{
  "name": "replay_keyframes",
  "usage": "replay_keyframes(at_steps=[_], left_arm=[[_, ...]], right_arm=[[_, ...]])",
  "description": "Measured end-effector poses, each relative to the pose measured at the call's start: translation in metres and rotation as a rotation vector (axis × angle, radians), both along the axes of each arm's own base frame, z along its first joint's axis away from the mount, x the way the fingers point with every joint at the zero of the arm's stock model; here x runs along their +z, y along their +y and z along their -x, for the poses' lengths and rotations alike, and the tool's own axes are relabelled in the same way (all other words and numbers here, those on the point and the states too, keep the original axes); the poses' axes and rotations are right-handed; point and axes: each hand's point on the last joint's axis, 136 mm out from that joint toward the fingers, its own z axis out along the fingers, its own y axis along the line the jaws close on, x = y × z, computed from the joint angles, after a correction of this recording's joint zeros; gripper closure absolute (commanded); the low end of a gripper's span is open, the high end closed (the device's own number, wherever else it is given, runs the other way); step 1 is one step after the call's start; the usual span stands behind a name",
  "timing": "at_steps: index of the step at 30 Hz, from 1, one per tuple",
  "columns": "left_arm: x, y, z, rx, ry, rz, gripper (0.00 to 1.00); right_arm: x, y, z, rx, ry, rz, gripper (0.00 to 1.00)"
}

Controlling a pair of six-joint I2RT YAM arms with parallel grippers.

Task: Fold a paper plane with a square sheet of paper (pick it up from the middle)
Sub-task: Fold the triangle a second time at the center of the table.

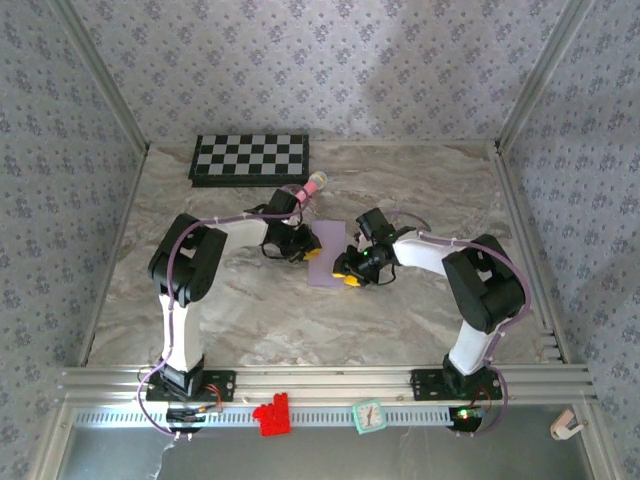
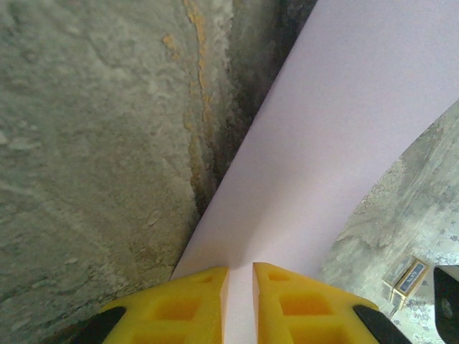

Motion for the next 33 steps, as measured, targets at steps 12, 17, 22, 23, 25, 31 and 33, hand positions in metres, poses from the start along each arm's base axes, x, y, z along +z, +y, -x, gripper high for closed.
replay_keyframes(at_steps=[12,17,22,23,25,31,33], left_arm=[[0.000,0.000,0.000,0.000,0.000,0.000,0.82],[0.000,0.000,0.000,0.000,0.000,0.000,0.82],[0.000,0.000,0.000,0.000,0.000,0.000,0.82],[0.000,0.000,0.000,0.000,0.000,0.000,0.82],[0.000,0.000,0.000,0.000,0.000,0.000,0.82],[0.000,0.000,0.000,0.000,0.000,0.000,0.82],[0.000,0.000,0.000,0.000,0.000,0.000,0.82]], right_arm=[[-0.007,-0.007,0.006,0.007,0.007,0.055,0.60],[-0.004,0.000,0.008,0.027,0.002,0.035,0.61],[-0.003,0.005,0.007,0.038,-0.016,-0.004,0.62],[-0.004,0.005,0.008,0.038,-0.016,-0.007,0.62],[-0.006,0.004,0.009,0.032,-0.016,-0.018,0.62],[-0.002,0.002,0.004,0.002,-0.048,-0.064,0.61],[0.001,0.002,0.000,-0.006,-0.066,-0.078,0.61]])
